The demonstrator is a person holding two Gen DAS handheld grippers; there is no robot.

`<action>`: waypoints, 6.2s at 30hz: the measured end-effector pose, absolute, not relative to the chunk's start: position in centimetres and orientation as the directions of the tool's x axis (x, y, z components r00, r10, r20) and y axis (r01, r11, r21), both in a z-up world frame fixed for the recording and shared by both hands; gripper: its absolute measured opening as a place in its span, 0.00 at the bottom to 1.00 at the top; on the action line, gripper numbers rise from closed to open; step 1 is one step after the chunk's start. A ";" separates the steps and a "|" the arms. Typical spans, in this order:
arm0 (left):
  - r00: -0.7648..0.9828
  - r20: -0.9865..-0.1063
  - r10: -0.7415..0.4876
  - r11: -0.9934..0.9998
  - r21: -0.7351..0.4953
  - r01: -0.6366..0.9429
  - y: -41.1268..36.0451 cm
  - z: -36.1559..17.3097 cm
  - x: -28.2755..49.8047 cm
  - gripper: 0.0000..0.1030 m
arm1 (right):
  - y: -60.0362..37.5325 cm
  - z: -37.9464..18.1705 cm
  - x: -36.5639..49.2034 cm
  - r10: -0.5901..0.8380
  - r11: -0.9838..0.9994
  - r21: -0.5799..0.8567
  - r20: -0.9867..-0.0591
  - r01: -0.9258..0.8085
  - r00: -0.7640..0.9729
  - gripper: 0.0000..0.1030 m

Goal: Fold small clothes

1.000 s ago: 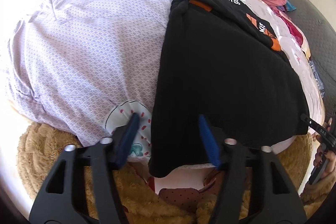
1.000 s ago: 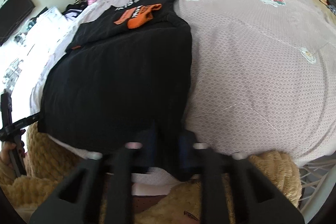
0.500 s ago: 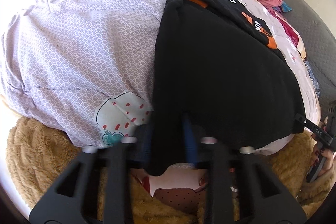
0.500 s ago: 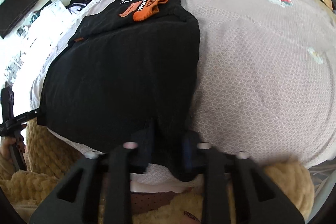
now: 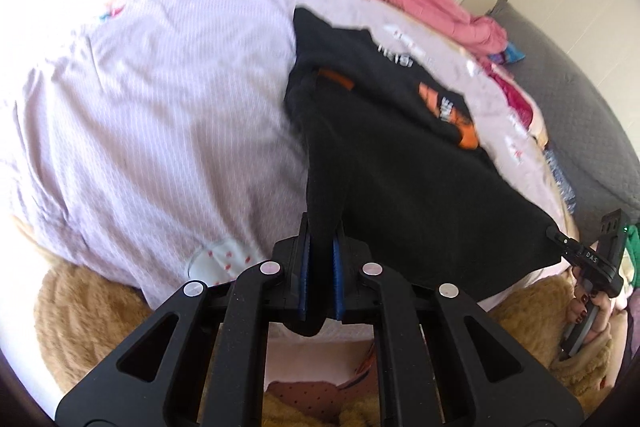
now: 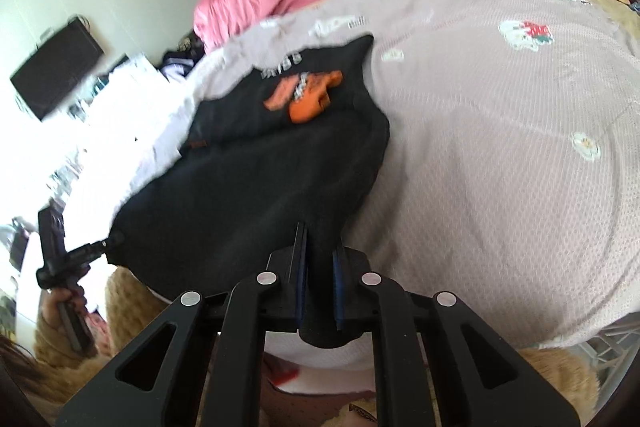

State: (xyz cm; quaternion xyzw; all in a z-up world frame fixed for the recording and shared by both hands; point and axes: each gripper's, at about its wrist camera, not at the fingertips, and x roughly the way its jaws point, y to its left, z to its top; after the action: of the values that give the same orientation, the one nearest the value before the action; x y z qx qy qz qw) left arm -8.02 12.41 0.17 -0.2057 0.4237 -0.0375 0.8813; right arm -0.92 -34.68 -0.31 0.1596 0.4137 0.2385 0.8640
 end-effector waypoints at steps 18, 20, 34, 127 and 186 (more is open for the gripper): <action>0.729 -0.655 -0.199 0.909 -0.401 -0.111 14.4 4.0 -4.6 0.03 | -33.4 5.0 3.4 0.557 0.809 0.515 -0.515 -0.285 0.651 0.07; 0.739 -0.647 -0.189 0.911 -0.397 -0.114 14.5 4.4 -4.1 0.03 | -33.6 5.1 3.8 0.553 0.804 0.531 -0.503 -0.267 0.664 0.07; 0.776 -0.607 -0.172 0.907 -0.405 -0.116 15.0 6.2 -0.6 0.03 | -32.7 7.0 8.5 0.482 0.834 0.513 -0.493 -0.205 0.724 0.07; 0.640 -0.768 0.010 0.999 0.029 0.019 6.7 -1.9 18.4 0.23 | -15.3 -3.9 20.8 0.296 0.899 0.032 -0.780 -0.437 0.551 0.40; 0.689 -0.719 -0.091 0.954 -0.261 -0.146 16.6 -2.8 24.5 0.09 | -30.2 -6.0 31.7 0.345 0.898 0.439 -0.740 0.027 0.578 0.09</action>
State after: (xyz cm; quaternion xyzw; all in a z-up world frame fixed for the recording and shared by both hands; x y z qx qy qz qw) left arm 24.53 16.64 -2.76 -0.1505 0.3937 0.0152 0.9067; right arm 31.73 -30.21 -6.05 0.2062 0.4501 0.0921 0.8639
